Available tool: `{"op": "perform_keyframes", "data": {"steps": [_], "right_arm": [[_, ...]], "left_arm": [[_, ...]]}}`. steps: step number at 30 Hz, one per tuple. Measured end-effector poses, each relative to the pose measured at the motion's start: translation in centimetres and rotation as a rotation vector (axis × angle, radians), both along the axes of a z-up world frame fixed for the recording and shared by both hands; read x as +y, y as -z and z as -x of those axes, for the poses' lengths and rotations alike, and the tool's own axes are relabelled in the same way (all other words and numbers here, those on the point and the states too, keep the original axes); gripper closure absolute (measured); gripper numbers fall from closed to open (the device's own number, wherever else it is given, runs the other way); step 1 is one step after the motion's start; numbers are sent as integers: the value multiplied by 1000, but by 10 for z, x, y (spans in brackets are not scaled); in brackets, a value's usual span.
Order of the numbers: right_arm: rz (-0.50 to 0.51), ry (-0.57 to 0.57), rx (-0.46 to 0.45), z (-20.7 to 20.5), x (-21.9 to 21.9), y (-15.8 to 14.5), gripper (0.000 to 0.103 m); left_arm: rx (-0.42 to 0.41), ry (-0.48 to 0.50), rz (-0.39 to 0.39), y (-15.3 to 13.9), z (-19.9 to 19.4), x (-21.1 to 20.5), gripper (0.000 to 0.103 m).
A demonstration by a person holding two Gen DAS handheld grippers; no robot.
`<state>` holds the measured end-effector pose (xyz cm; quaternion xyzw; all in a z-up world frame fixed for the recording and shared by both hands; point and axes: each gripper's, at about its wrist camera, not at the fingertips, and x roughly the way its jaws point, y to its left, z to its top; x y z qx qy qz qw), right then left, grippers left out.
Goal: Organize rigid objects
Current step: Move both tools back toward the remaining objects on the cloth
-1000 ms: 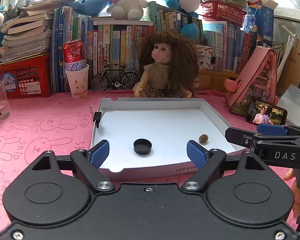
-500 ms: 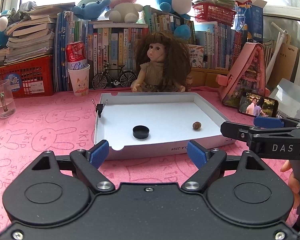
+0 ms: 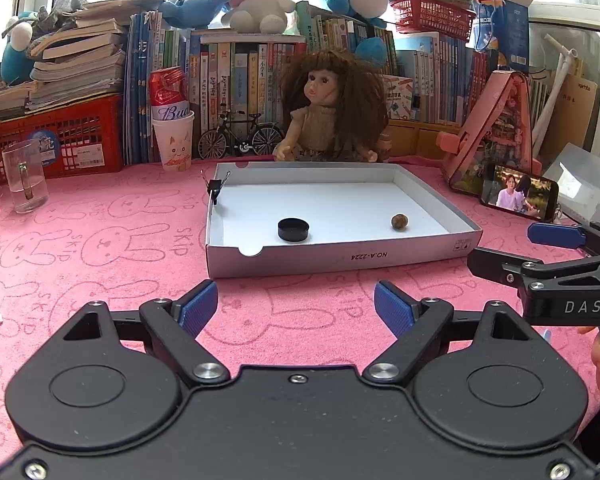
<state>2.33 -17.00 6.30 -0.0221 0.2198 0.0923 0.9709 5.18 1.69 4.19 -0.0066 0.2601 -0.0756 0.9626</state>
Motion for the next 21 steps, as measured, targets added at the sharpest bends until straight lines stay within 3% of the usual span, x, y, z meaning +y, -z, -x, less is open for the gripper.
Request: {"op": "perform_keyframes", "data": {"steps": [10, 21], "right_arm": [[15, 21, -3, 25, -9, 15, 0], [55, 64, -63, 54, -15, 28, 0]], "left_arm": [[11, -24, 26, 13, 18, 12, 18], [-19, -45, -18, 23, 51, 21, 18]]}}
